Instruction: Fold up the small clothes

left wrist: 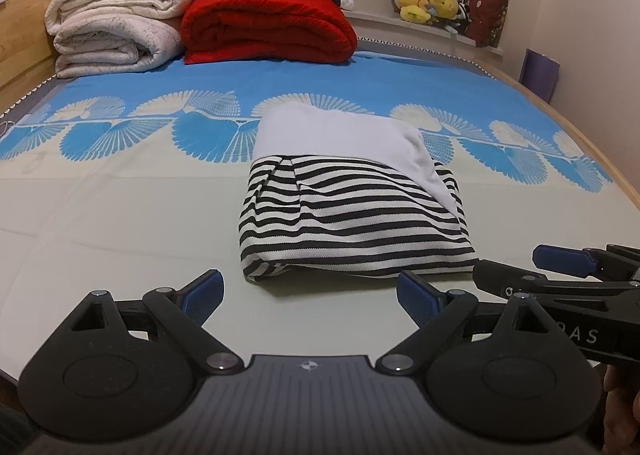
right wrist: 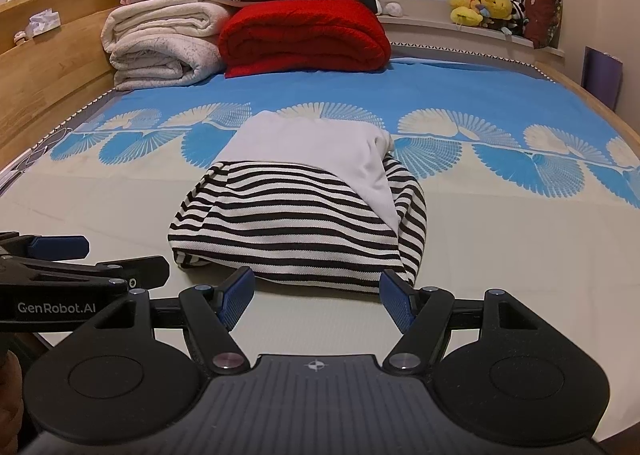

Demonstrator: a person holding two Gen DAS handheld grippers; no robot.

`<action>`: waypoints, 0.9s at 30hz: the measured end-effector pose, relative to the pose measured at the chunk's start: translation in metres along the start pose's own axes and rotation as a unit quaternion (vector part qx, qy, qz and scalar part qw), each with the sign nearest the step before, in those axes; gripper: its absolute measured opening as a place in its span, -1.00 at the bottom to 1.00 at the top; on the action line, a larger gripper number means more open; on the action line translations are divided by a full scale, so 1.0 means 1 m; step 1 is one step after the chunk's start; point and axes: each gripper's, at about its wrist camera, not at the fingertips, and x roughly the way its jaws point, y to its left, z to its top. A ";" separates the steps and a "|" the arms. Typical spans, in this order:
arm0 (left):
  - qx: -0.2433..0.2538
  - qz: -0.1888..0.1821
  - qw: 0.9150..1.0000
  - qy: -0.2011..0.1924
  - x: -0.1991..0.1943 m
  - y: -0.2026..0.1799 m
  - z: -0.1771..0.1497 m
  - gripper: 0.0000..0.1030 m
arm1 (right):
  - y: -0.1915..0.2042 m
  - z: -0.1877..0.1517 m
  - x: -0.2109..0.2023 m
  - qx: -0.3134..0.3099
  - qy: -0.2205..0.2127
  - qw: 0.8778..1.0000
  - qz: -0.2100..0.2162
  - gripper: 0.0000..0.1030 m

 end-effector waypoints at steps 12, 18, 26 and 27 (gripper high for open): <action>0.000 0.000 1.000 0.000 0.000 0.001 0.000 0.86 | 0.000 0.000 0.000 0.000 0.000 1.000 0.000 0.38; 0.000 -0.001 1.000 0.000 0.000 0.002 0.001 0.86 | 0.000 0.001 0.000 0.000 0.000 1.000 0.001 0.38; 0.000 -0.001 1.000 0.000 0.000 0.002 0.001 0.86 | 0.000 0.001 0.000 0.000 0.000 1.000 0.001 0.38; -0.001 -0.001 1.000 0.000 0.000 0.002 0.001 0.86 | 0.000 0.001 0.000 0.000 0.000 1.000 0.001 0.38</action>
